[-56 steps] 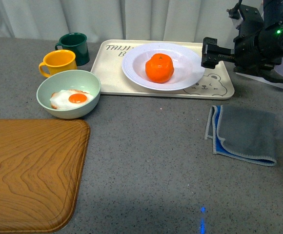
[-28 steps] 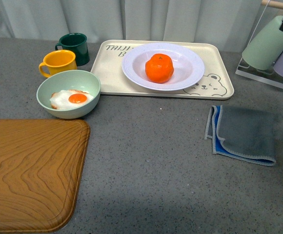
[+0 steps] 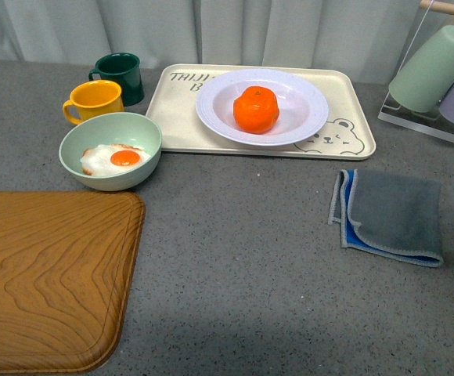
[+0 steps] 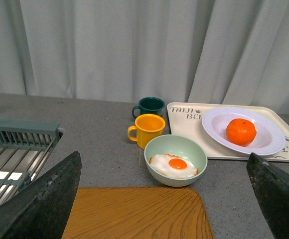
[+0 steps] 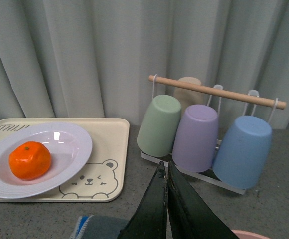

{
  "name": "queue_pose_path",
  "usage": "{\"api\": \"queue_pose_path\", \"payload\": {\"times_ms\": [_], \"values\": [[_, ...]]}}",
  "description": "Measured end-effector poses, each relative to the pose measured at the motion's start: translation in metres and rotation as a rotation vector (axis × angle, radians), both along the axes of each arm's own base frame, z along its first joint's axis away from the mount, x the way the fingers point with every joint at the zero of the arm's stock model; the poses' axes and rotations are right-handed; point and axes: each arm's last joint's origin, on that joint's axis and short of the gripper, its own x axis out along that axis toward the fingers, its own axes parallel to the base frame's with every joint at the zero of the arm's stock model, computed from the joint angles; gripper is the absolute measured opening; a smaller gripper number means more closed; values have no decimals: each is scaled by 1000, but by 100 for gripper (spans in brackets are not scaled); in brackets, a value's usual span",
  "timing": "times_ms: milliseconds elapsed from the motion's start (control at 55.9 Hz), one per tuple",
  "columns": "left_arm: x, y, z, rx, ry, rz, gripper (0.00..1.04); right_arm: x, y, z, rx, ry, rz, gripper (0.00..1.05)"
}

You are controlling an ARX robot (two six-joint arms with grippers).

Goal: Place orange and plate with both arms

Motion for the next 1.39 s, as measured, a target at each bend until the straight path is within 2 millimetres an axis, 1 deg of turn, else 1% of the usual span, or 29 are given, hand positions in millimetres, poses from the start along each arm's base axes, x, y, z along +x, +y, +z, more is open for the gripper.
{"api": "queue_pose_path", "payload": {"times_ms": [36,125,572,876,1394], "values": [[0,0,0,0,0,0,98,-6,0,3,0,14,1,1],[0,0,0,0,0,0,98,-21,0,11,0,-13,2,1],[0,0,0,0,0,0,98,-62,0,11,0,-10,3,1],[0,0,0,0,0,0,98,-78,0,14,0,-20,3,1],[0,0,0,0,0,0,98,-94,0,18,0,-34,3,1]]}}
